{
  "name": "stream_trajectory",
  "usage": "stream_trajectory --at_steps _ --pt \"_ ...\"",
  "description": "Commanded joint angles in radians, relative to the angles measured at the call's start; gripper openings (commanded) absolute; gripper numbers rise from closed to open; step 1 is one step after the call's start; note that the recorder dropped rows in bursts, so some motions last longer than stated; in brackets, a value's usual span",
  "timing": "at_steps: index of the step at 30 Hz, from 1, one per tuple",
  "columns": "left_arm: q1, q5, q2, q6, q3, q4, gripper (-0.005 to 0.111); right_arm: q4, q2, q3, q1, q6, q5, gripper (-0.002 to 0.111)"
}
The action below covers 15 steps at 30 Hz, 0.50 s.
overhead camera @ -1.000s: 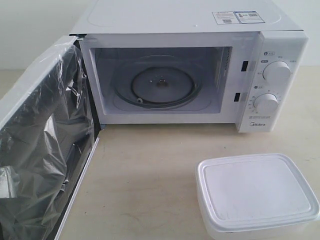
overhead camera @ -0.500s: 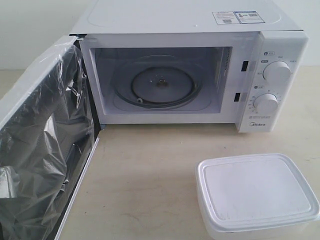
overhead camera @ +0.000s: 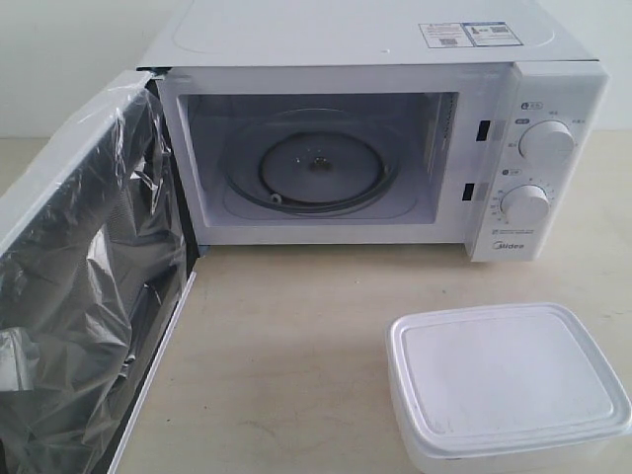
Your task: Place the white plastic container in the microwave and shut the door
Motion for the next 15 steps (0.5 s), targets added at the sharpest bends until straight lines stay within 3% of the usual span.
stream_trajectory --at_steps 1,4,6,8,15 --pt "0.003 -0.002 -0.002 -0.007 0.003 0.001 0.004 -0.007 -0.081 0.179 0.021 0.245 -0.021 0.0" --pt "0.003 -0.002 -0.002 -0.007 0.003 0.001 0.004 -0.002 -0.197 0.306 0.04 0.358 0.02 0.0" --pt "0.003 -0.002 -0.002 -0.007 0.003 0.001 0.004 -0.048 -0.195 0.295 0.081 0.358 0.003 0.0" --pt "0.003 -0.002 -0.002 -0.007 0.003 0.001 0.004 -0.065 -0.139 0.261 0.115 0.35 -0.031 0.0" --pt "0.003 -0.002 -0.002 -0.007 0.003 0.001 0.004 -0.116 0.249 0.234 0.21 0.42 0.1 0.0"
